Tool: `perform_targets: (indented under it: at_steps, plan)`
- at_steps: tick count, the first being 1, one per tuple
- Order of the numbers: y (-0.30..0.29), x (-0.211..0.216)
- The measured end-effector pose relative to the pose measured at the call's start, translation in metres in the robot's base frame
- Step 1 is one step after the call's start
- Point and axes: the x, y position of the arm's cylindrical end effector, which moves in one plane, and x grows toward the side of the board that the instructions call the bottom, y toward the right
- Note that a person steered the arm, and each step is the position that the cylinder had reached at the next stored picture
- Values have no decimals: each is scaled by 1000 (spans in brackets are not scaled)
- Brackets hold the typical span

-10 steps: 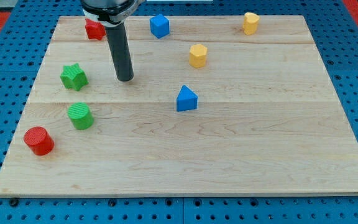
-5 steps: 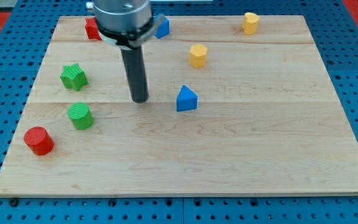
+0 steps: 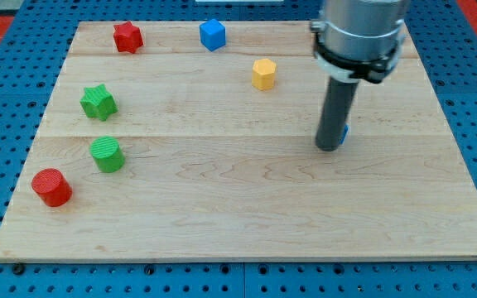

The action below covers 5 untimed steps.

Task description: Slide the blue triangle diagonally to the hexagon

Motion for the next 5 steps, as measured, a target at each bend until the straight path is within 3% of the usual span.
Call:
perform_targets:
  at_steps: [1,3,5]
  plan:
    - [20,-12]
    - [-20,-20]
    - [37,-26]
